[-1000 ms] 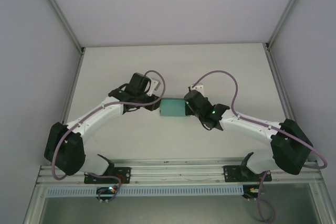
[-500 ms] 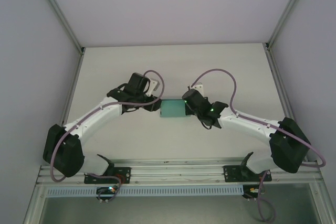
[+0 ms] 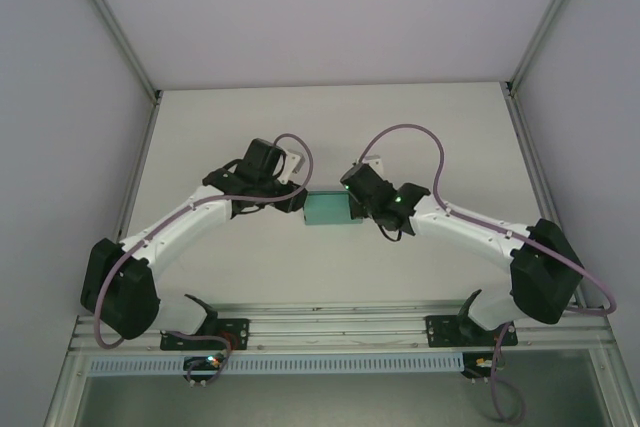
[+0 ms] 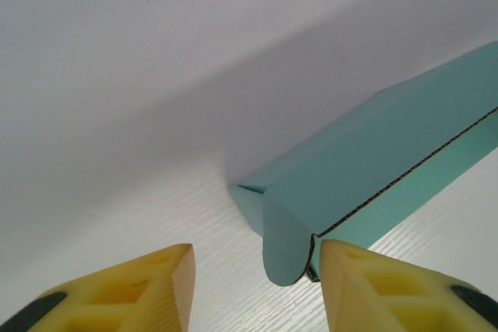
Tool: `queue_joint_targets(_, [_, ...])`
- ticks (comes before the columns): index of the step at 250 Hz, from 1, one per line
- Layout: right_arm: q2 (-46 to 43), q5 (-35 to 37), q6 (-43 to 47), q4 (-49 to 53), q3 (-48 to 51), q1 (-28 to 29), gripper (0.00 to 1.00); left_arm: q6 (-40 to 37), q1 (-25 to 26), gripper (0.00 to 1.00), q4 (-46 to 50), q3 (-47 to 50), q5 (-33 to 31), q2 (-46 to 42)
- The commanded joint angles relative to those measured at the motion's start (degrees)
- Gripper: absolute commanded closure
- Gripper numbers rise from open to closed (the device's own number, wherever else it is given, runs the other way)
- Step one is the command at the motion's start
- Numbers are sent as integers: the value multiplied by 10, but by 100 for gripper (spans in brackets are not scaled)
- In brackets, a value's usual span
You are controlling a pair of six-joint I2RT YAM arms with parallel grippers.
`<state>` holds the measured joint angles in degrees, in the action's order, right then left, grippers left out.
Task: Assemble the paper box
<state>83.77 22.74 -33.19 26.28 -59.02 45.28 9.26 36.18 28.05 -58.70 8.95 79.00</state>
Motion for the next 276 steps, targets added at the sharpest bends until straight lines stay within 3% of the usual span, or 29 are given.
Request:
queue_joint_targets(1, [23, -25, -10, 78, -17, 3, 100, 0, 2, 59, 5, -15, 13, 7])
queue_joint_targets(69, [42, -31, -12, 97, -43, -3, 100, 5, 5, 72, 7, -36, 19, 37])
queue_joint_targets(108, [42, -32, -8, 96, -45, -3, 100, 23, 9, 95, 18, -48, 7, 41])
queue_joint_targets(182, [37, 0, -34, 51, -4, 8, 100, 139, 13, 100, 84, -99, 36, 87])
queue_joint_targets(228, [55, 41, -37, 79, -17, 28, 100, 147, -5, 100, 159, -147, 67, 107])
queue_joint_targets(276, [55, 57, -35, 61, -7, 41, 100, 171, -29, 100, 173, -157, 145, 117])
